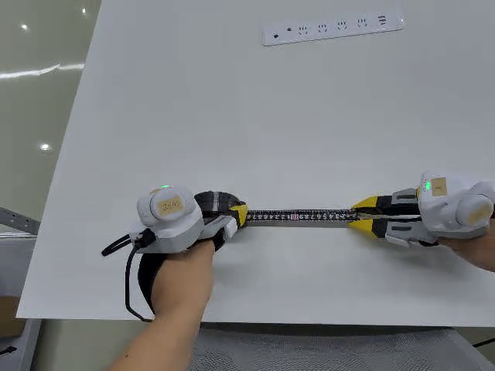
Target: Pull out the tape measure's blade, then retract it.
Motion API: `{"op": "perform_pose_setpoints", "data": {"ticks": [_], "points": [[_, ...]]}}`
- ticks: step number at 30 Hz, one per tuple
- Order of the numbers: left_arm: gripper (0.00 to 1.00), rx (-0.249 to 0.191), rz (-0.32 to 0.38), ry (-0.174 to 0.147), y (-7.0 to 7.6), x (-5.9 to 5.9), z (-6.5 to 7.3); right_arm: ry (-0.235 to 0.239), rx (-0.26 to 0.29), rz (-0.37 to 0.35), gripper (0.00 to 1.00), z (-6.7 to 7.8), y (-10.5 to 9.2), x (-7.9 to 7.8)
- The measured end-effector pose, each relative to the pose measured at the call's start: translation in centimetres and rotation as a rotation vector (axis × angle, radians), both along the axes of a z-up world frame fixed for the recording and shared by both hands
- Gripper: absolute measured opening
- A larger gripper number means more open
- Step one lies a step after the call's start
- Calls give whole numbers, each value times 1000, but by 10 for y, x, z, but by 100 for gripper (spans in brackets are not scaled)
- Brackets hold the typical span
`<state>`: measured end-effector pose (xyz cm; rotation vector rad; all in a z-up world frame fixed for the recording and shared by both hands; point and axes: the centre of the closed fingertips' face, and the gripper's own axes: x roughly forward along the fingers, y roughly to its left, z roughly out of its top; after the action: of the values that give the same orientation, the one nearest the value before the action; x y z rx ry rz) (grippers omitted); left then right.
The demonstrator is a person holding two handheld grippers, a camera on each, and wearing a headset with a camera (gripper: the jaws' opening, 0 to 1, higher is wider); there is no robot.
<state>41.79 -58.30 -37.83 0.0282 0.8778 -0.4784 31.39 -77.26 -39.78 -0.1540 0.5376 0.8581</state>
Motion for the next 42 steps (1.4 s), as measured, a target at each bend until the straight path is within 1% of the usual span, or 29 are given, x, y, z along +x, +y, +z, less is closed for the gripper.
{"op": "perform_pose_setpoints", "data": {"ticks": [4,7,9,11,13,17,22,23,29,34,36,37,42], "points": [[57,-1,2,3,0,0,0,1,23,-2,11,0,2,1],[57,-3,3,3,0,0,0,0,26,9,11,-1,4,2],[57,-4,3,5,0,0,0,5,42,9,11,-1,7,5],[57,-6,5,6,0,0,0,4,46,10,11,0,10,7],[57,-7,5,7,0,0,0,3,55,16,11,0,15,9],[57,-8,6,9,0,0,0,-12,76,39,11,4,35,17],[57,-9,7,12,0,-1,0,-11,85,43,11,0,47,26],[57,-9,7,11,0,-1,0,-14,85,45,11,2,51,26],[57,-12,9,13,0,-1,0,-2,92,52,11,0,60,30],[57,-15,13,17,0,-1,0,-2,96,60,11,0,68,33],[57,-17,12,18,0,-1,0,-9,92,67,11,1,72,36],[57,-16,10,17,0,-1,0,-8,99,70,11,1,74,38],[57,-19,11,18,0,-1,0,-2,98,74,11,-4,83,44]]}}
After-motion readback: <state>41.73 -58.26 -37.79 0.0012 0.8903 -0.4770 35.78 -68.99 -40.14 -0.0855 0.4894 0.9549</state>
